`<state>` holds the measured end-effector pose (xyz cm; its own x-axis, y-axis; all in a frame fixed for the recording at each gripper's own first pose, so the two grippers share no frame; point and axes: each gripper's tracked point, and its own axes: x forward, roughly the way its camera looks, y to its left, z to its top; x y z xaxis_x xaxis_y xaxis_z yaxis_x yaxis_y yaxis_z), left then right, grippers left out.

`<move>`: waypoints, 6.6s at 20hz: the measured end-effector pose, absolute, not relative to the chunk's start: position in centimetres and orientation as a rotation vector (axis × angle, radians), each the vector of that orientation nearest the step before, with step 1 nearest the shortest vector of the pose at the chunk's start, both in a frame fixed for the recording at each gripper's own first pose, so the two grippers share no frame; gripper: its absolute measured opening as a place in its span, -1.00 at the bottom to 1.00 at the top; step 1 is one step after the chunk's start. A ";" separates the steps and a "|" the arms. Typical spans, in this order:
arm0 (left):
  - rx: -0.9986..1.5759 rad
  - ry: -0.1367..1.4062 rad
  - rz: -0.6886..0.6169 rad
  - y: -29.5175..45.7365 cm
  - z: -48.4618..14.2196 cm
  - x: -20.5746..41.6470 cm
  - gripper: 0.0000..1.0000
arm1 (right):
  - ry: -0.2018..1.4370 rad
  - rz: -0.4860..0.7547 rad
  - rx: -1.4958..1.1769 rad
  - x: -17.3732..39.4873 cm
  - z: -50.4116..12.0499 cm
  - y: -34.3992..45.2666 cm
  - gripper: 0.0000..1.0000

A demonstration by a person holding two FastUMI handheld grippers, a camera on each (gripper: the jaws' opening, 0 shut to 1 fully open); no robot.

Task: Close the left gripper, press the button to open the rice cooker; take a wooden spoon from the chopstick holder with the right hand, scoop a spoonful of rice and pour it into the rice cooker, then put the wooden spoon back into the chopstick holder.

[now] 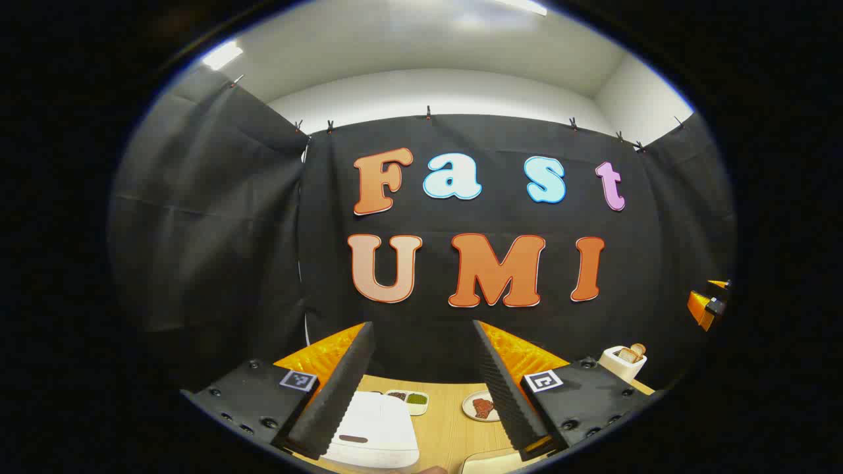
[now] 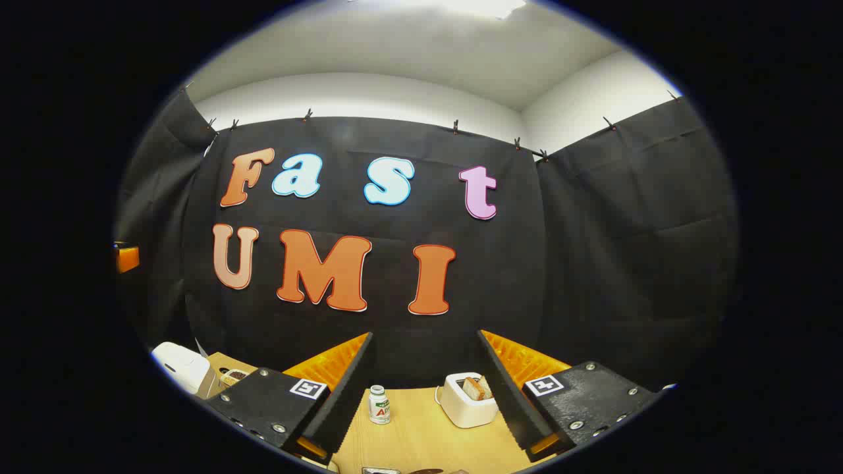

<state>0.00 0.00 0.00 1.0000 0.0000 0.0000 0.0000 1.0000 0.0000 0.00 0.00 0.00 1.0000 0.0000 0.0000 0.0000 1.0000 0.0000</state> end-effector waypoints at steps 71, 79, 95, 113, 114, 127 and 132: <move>-0.423 1.062 0.108 11.7 -32.0 1.1 -0.90 | 0.113 -0.098 -0.050 -2.2 -5.7 -3.6 0.88; -0.427 1.086 0.111 11.9 -33.8 0.8 -0.89 | 0.138 -0.099 -0.051 -2.5 -6.6 -3.5 0.88; -0.094 0.502 0.118 10.6 -15.7 4.7 -0.87 | 0.312 -0.021 0.022 -2.8 -13.9 -3.3 0.88; 0.072 0.087 0.132 -0.1 -6.9 -5.1 -0.90 | 0.751 0.122 0.347 -5.8 -32.4 0.5 0.85; 0.087 0.083 0.134 -0.3 -6.8 -5.5 -0.75 | 0.757 0.127 0.358 -5.9 -32.9 0.7 0.84; 0.097 0.149 0.159 -0.5 -8.8 -6.2 -0.26 | 0.783 0.199 0.491 -7.1 -34.2 4.9 -0.52; 0.107 0.160 0.098 -0.7 -9.4 -5.8 0.03 | 0.791 0.186 0.428 -7.1 -33.5 6.2 -0.70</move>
<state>-5.79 -0.73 -9.39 0.9825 0.1053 -0.1538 -0.0882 0.9895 0.1142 -7.06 6.18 -33.46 0.6928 0.3182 -0.6471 -0.0032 0.8987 0.4385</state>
